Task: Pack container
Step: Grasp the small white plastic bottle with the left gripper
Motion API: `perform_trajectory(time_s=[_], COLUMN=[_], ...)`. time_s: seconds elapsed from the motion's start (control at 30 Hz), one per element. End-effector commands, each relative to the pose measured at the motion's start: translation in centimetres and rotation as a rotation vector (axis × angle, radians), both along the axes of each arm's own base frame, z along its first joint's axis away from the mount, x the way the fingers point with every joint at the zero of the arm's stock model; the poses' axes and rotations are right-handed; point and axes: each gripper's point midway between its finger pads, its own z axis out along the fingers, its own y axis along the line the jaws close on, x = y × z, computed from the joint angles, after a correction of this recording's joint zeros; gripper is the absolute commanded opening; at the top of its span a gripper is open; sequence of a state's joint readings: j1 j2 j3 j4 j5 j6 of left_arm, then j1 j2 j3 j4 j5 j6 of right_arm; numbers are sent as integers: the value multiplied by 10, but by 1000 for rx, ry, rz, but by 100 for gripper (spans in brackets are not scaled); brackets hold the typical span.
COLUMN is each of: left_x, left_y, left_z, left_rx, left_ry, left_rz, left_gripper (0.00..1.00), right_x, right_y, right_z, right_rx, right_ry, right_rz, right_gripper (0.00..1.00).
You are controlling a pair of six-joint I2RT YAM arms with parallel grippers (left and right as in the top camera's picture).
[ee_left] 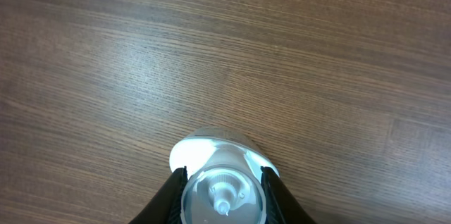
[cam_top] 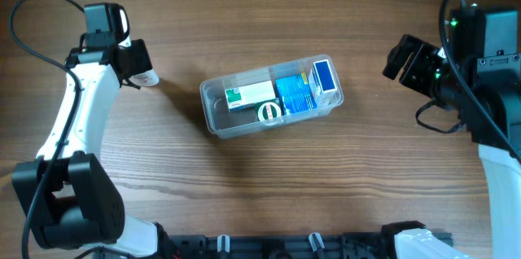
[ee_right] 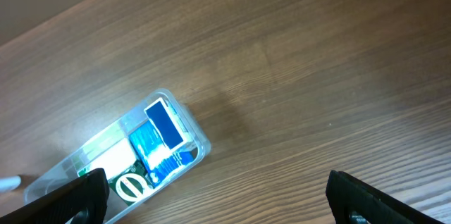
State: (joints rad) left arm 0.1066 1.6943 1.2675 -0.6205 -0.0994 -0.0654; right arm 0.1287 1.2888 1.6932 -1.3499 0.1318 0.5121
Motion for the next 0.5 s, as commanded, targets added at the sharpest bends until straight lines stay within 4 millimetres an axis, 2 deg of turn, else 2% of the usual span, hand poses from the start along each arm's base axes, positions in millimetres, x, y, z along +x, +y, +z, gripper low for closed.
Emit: perform_trajectory(time_s=[0.0,0.13,0.3,0.47], left_x=[3,3,-2,-12], left_y=[1,1,1,2], left_z=[1,1,5,31], left_rx=[17,17,14,-9], left_ry=[2,2,7,-29], left_rz=[-29,-29,-25,49], left_gripper=[19,4,4,4], right_x=[1,1,1,1], right_y=[-1,-1,-1,-1], right_z=[4,4,4,4], right_rx=[6,6,6,6], right_ry=[-10,-10,-10,-10], right_rz=[-15,-15,-15,-15], right_gripper=[100,100,100,100])
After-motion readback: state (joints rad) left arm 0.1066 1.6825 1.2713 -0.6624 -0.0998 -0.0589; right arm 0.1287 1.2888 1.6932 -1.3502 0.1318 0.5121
